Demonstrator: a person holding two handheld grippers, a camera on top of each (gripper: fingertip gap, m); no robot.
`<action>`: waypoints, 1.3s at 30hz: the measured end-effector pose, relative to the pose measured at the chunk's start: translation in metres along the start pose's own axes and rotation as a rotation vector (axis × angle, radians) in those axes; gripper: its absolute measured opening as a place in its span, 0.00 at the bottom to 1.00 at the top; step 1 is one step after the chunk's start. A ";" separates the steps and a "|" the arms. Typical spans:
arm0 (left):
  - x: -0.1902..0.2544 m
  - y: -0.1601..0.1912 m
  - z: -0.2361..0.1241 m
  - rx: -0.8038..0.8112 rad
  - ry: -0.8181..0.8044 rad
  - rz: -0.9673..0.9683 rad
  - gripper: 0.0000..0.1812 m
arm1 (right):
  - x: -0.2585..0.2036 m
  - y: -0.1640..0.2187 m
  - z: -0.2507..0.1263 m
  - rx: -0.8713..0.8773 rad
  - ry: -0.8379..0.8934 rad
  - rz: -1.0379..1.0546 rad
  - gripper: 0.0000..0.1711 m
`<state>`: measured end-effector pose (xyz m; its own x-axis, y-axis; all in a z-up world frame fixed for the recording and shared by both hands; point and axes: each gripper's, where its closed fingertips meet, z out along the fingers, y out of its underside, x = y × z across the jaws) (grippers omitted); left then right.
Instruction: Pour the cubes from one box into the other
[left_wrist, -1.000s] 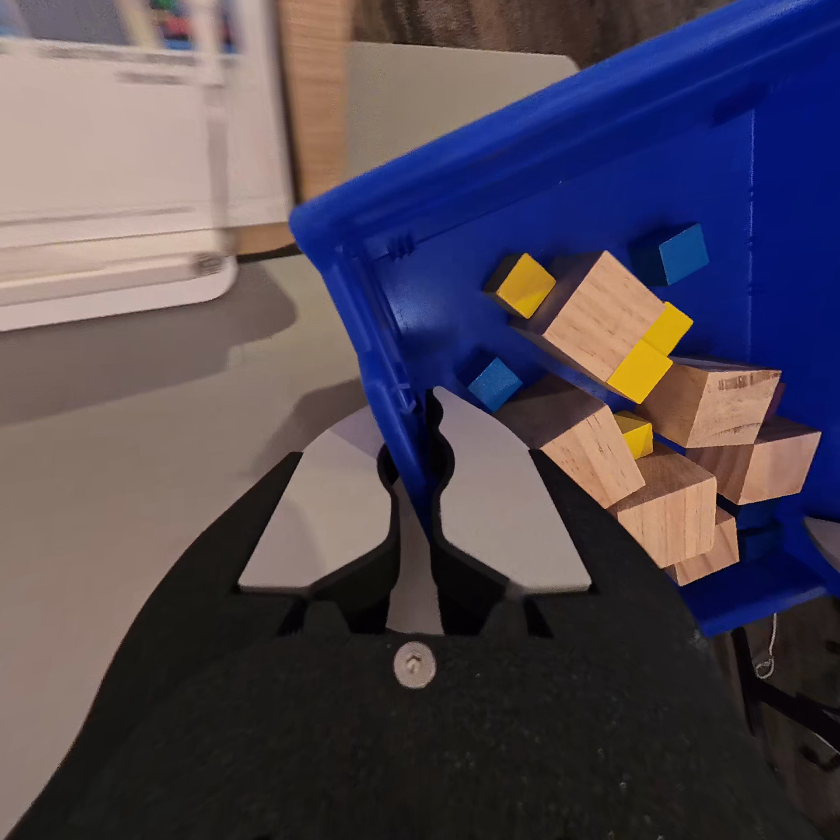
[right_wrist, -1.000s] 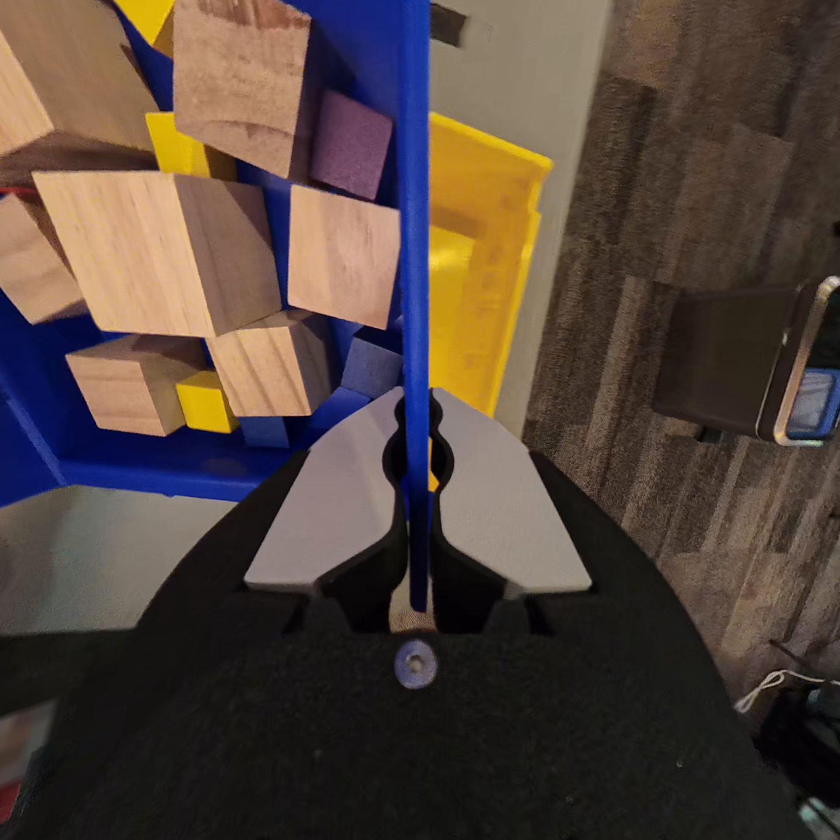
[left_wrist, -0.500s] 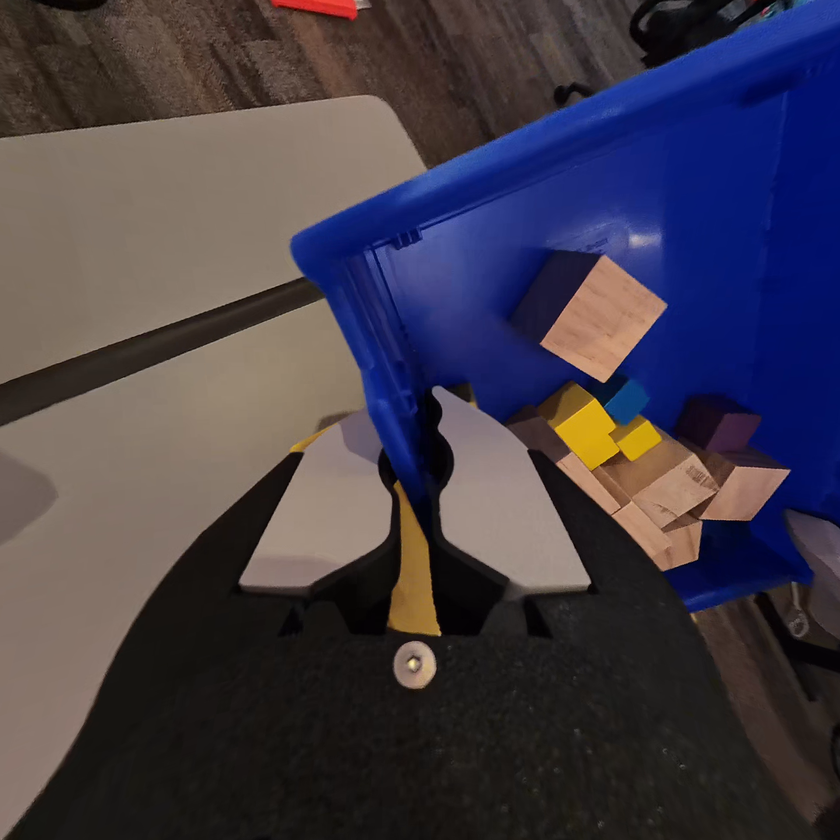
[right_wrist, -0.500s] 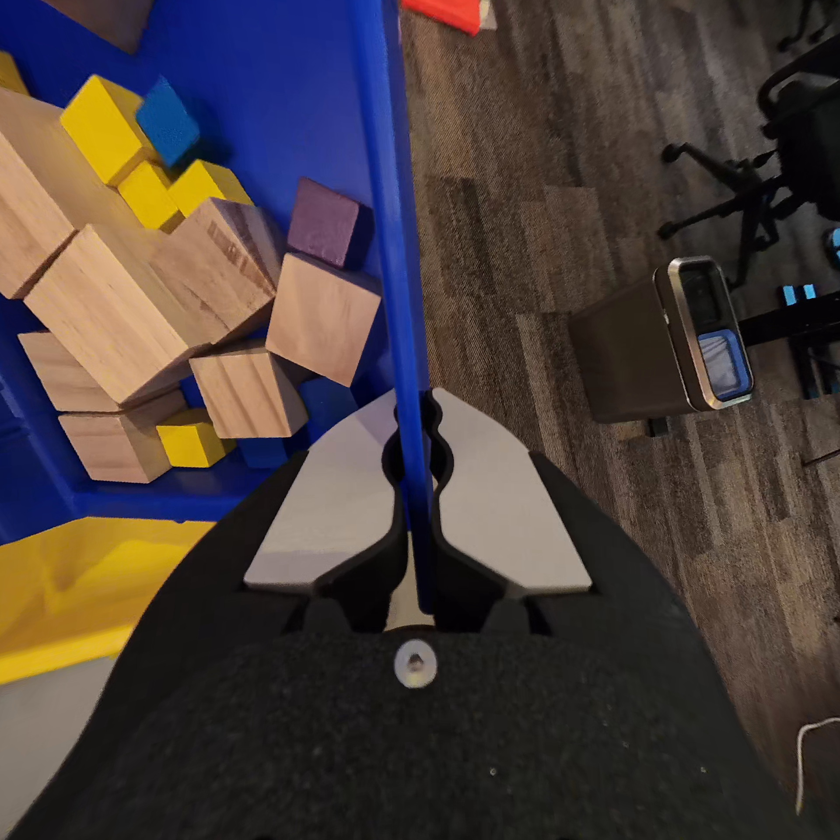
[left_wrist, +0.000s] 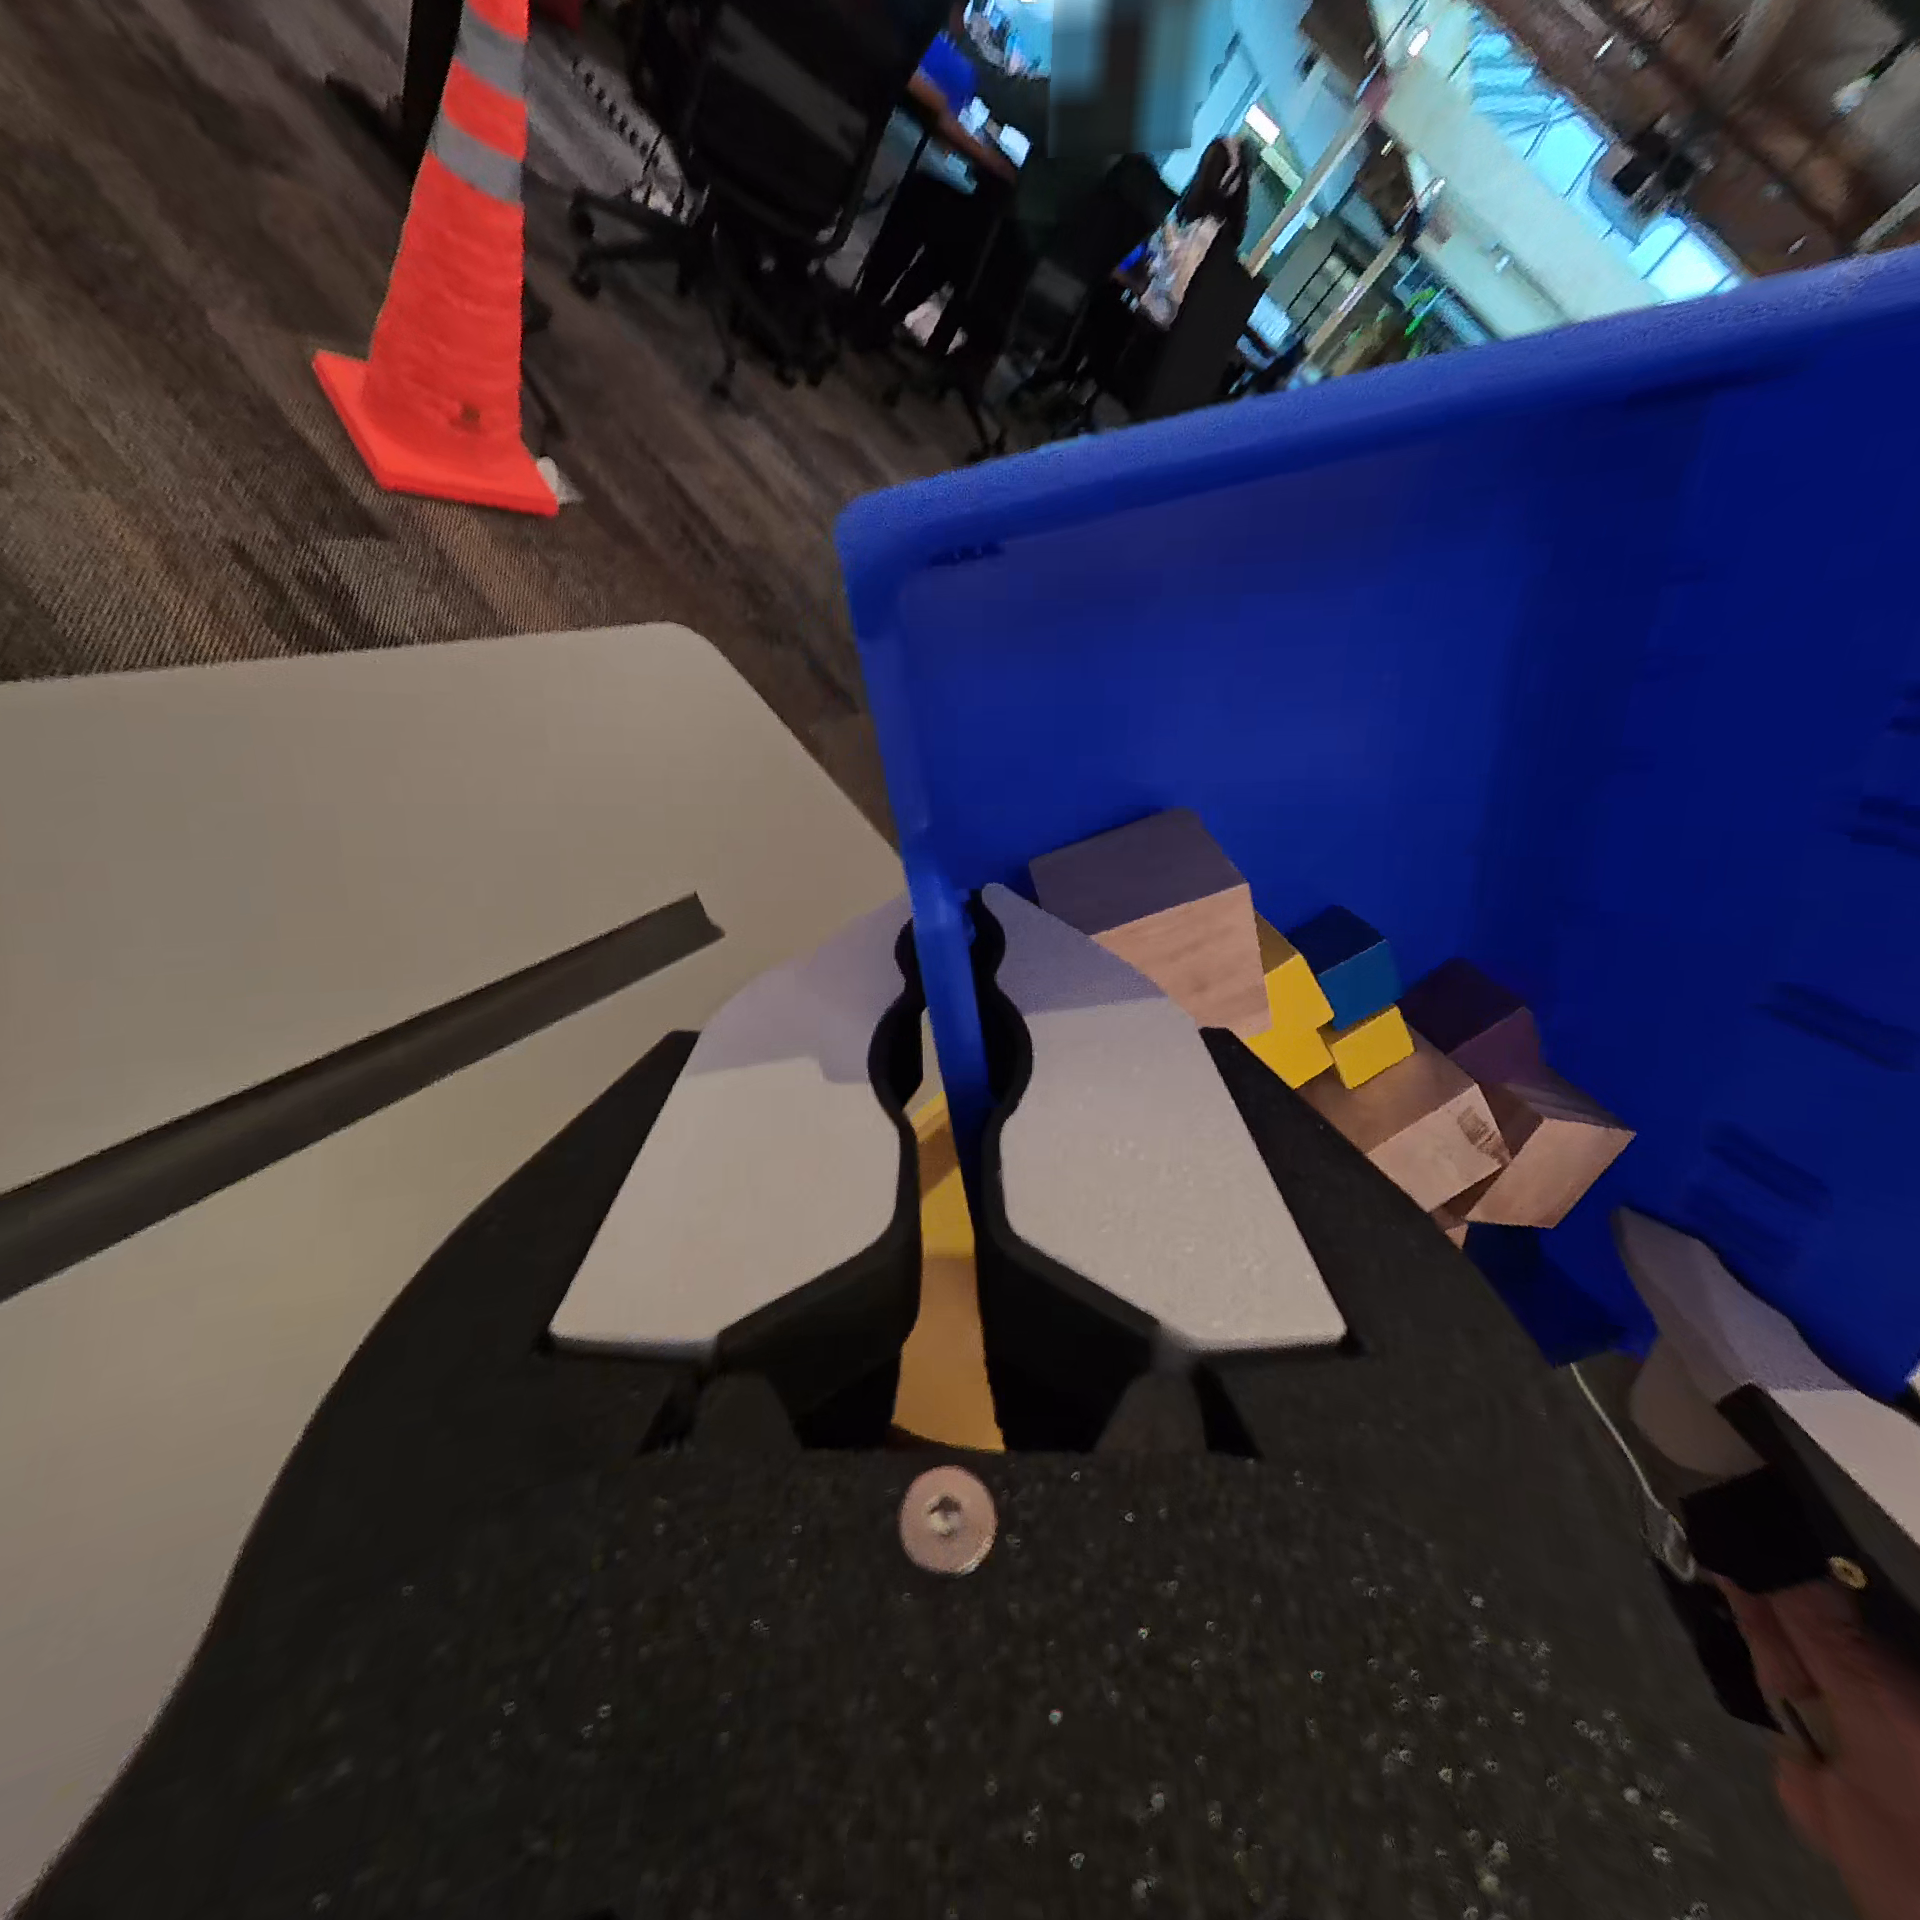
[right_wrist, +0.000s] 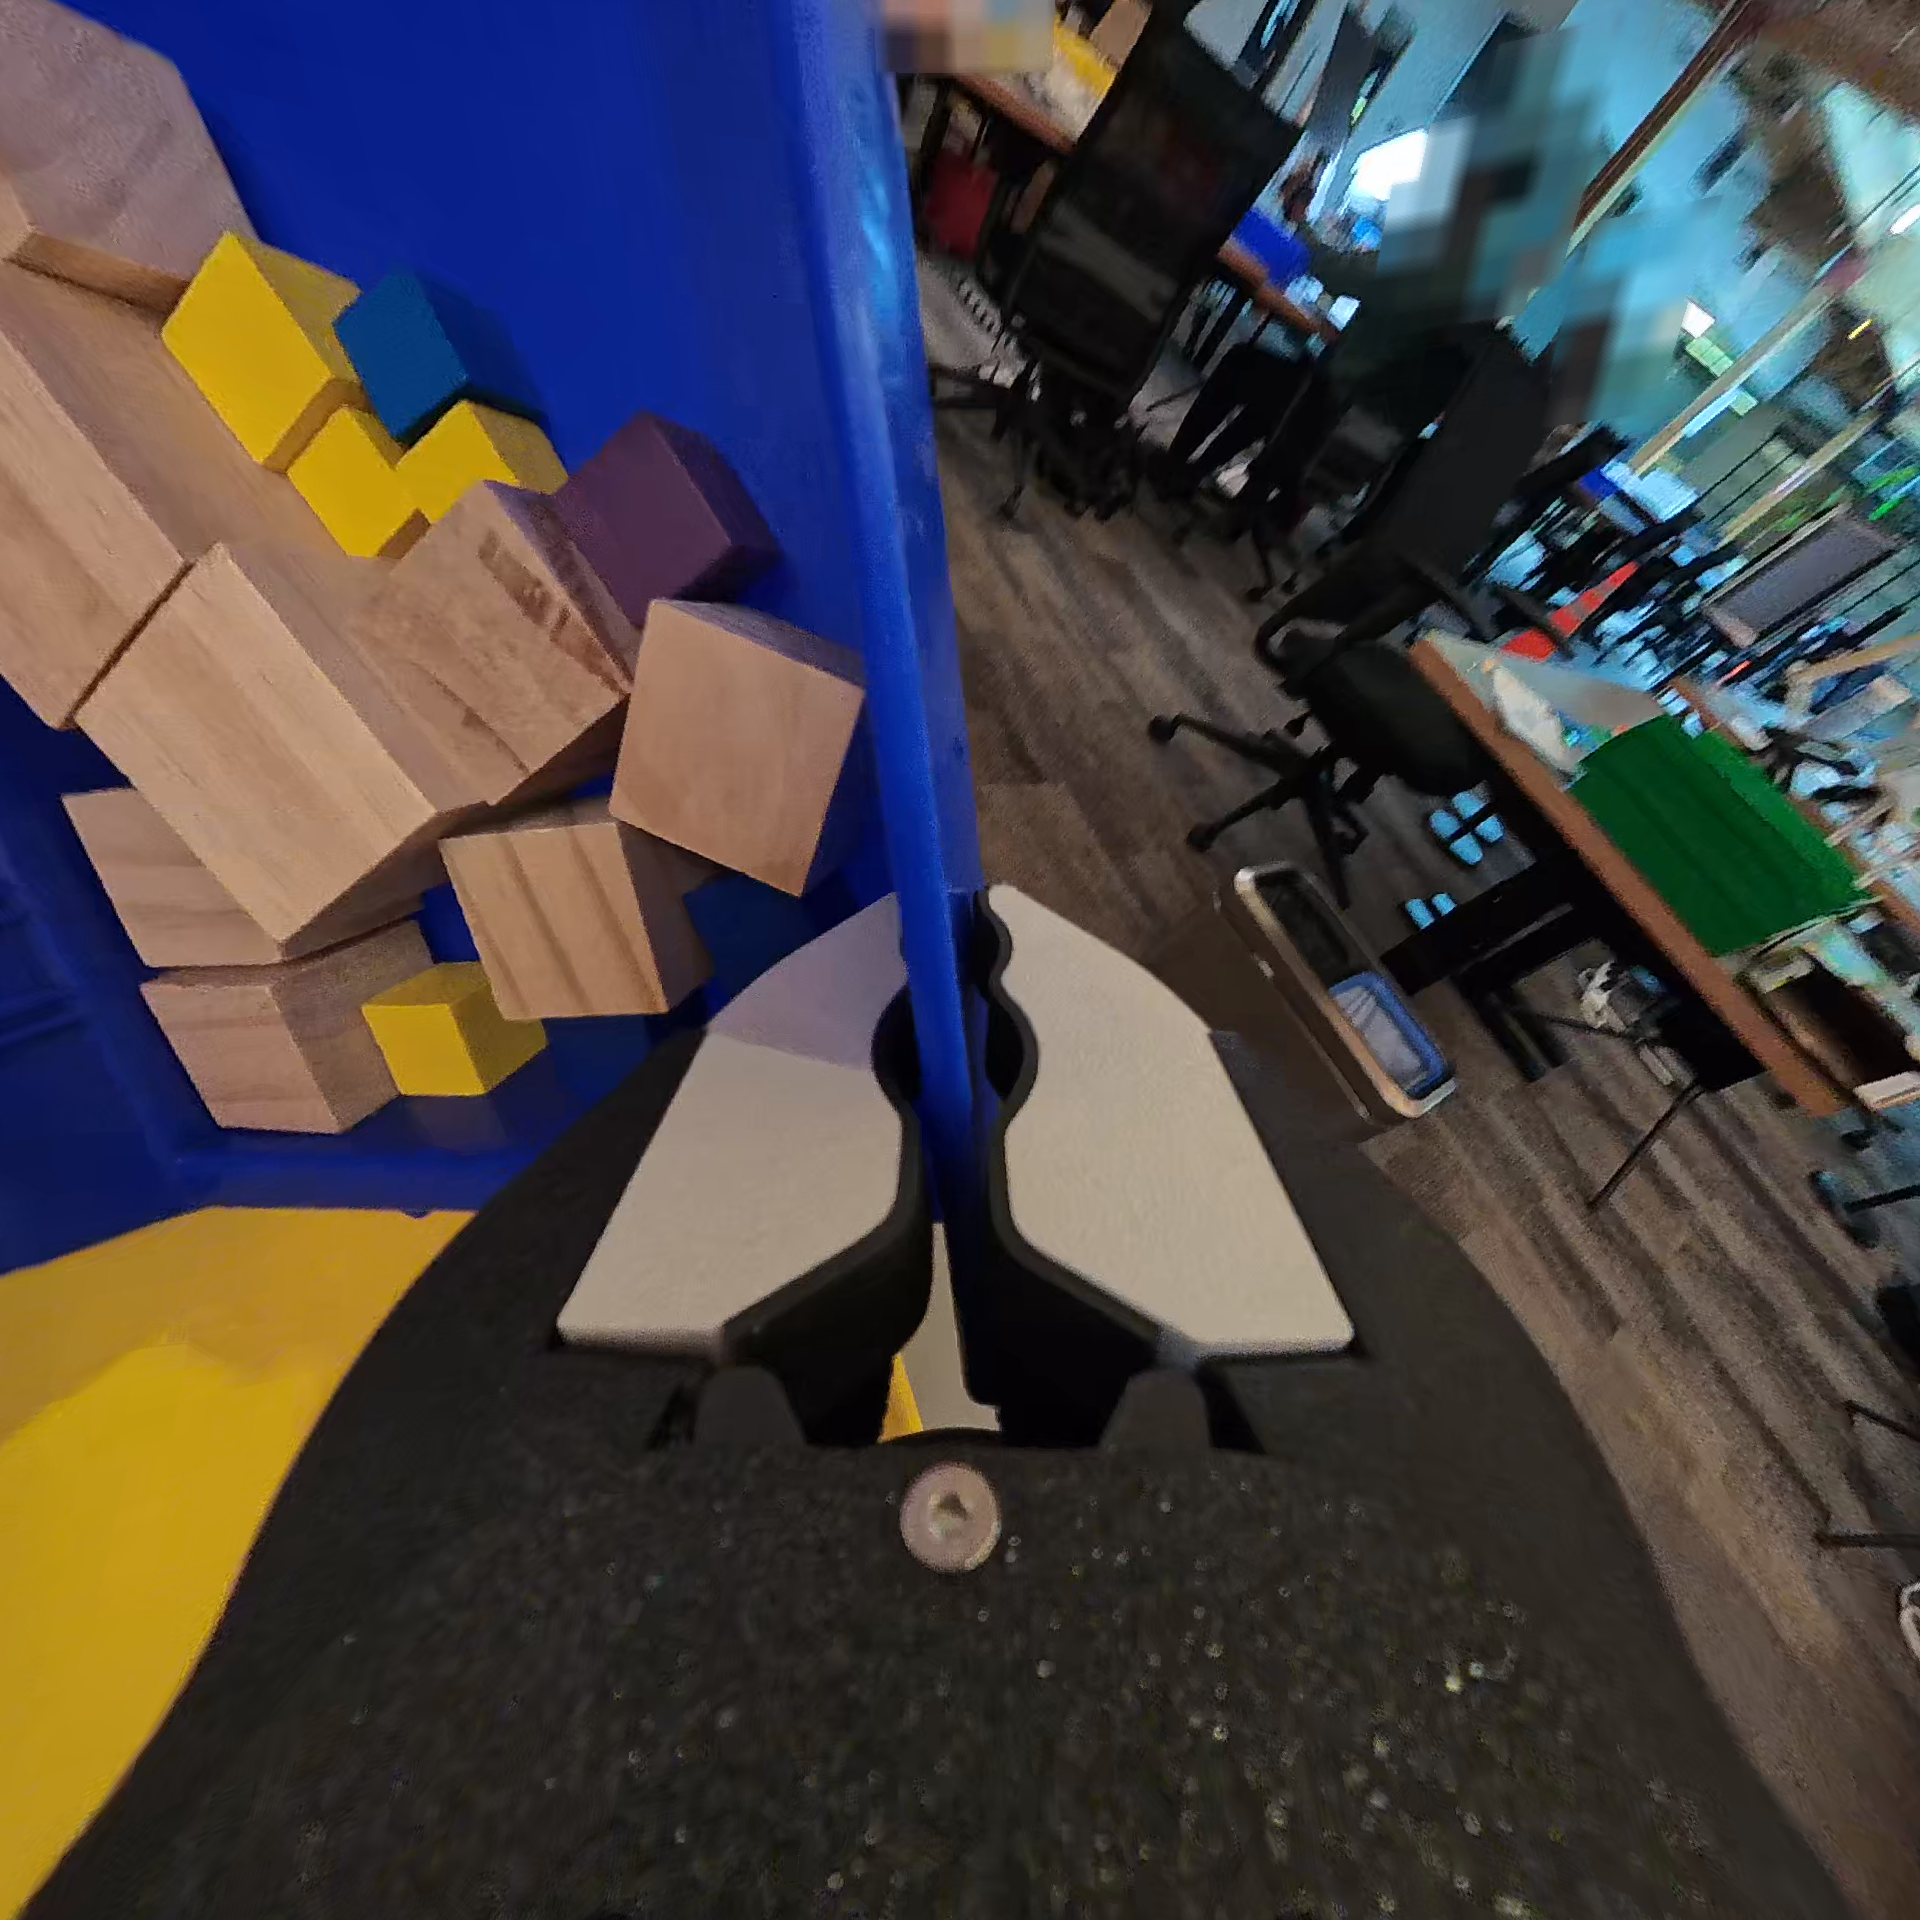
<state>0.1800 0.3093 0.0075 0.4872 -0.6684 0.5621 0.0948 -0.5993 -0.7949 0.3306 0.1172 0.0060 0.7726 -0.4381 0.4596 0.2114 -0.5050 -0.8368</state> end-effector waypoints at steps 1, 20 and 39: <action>0.000 -0.004 -0.002 0.024 0.018 -0.007 0.03 | -0.002 -0.001 -0.001 0.027 0.015 -0.016 0.02; 0.022 -0.004 -0.003 0.234 0.264 0.031 0.02 | 0.002 0.016 -0.020 0.227 0.184 -0.194 0.03; 0.027 0.002 0.027 0.075 0.525 0.131 0.04 | -0.010 0.030 -0.038 0.148 0.349 -0.235 0.04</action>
<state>0.2167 0.3021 0.0146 0.0018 -0.8769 0.4806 0.1337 -0.4761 -0.8692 0.3068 0.0786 -0.0123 0.4504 -0.5616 0.6941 0.4605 -0.5199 -0.7194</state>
